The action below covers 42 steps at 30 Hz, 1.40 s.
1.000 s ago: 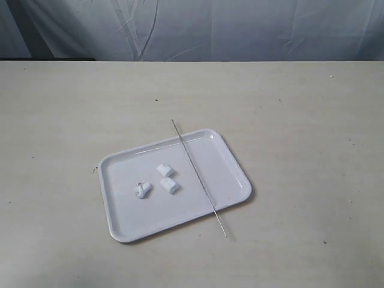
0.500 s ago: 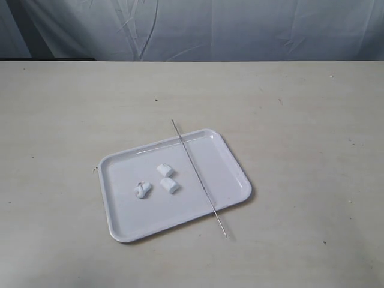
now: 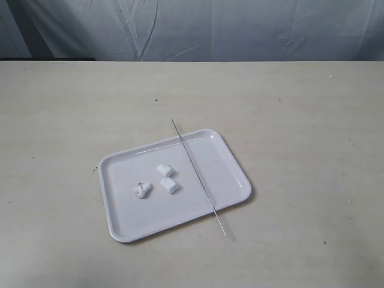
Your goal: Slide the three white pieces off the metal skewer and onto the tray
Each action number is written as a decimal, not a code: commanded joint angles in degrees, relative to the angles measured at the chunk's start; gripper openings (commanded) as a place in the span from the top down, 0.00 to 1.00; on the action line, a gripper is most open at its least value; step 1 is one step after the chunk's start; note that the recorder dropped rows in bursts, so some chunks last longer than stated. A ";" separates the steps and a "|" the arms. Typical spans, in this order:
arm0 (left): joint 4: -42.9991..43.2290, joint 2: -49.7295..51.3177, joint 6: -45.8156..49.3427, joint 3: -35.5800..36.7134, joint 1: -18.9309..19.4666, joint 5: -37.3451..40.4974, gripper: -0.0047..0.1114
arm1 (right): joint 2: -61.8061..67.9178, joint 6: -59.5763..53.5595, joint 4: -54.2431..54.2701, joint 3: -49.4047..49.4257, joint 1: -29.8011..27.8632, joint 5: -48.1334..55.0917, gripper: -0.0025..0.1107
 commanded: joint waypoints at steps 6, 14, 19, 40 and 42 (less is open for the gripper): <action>0.00 -0.30 0.12 0.13 -0.67 -0.62 0.96 | -0.46 -1.63 1.12 0.30 -0.26 4.28 0.98; 0.00 -0.30 0.12 0.13 -0.67 -0.62 0.96 | -0.46 -1.32 1.12 0.30 -0.26 4.28 0.98; 0.00 -0.30 0.12 0.13 -0.67 -0.62 0.96 | -0.46 -0.19 1.12 0.30 -0.26 4.40 0.98; 0.00 -0.30 0.12 0.13 -0.67 -0.62 0.96 | -0.46 1.13 0.09 0.30 -0.26 5.16 0.98; 0.00 -0.30 0.12 0.13 -0.67 -0.62 0.96 | -0.46 1.13 0.24 0.30 -0.26 5.16 0.98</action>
